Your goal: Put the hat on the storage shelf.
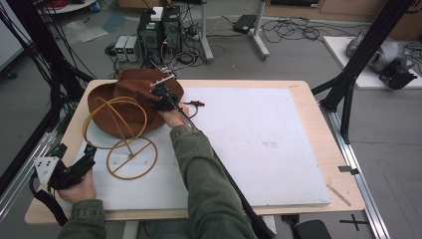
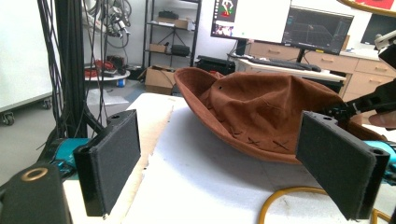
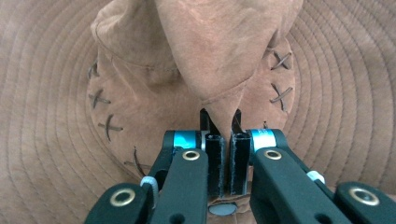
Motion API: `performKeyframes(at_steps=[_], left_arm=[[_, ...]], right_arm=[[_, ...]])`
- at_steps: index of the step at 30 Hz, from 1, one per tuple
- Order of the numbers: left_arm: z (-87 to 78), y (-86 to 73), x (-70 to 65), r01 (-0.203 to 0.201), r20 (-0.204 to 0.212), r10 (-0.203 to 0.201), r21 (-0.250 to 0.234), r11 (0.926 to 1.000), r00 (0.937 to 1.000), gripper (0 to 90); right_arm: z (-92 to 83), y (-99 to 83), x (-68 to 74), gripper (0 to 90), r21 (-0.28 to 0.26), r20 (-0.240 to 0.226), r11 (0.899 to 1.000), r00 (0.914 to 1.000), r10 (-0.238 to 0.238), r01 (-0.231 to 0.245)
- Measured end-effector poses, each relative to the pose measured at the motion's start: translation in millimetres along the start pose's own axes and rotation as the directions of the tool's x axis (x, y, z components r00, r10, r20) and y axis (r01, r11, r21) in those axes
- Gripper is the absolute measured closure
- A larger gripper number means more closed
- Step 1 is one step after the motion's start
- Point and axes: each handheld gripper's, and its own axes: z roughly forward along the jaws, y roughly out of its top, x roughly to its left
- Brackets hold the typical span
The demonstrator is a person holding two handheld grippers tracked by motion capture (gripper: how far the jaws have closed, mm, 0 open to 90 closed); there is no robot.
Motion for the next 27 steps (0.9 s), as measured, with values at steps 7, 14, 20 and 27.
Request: performKeyframes(at_steps=[7,14,20,27], left_arm=[[0.2,-0.2,1.5,0.006,0.000,-0.006,0.002,1.0000,1.0000,14.4],[0.5,-0.2,1.5,0.007,0.002,-0.007,0.002,1.0000,1.0000,14.4],[0.0,-0.5,1.7,0.012,-0.004,-0.012,-0.001,0.9999,0.9999,14.4],[-0.2,-0.8,2.6,0.020,-0.005,-0.020,-0.001,0.9998,0.9998,14.5]], right_arm=[[-4.4,-0.5,7.5,89.5,-0.035,0.031,0.998,0.9985,-0.045,0.046],[-16.0,-6.5,7.7,89.4,-0.125,0.043,0.989,0.9968,-0.068,0.073],[-27.9,-9.4,5.2,89.4,-0.222,0.035,0.974,0.9988,-0.034,0.041],[-62.7,-7.3,-14.4,89.4,-0.364,0.004,0.928,0.9967,0.081,-0.074]])
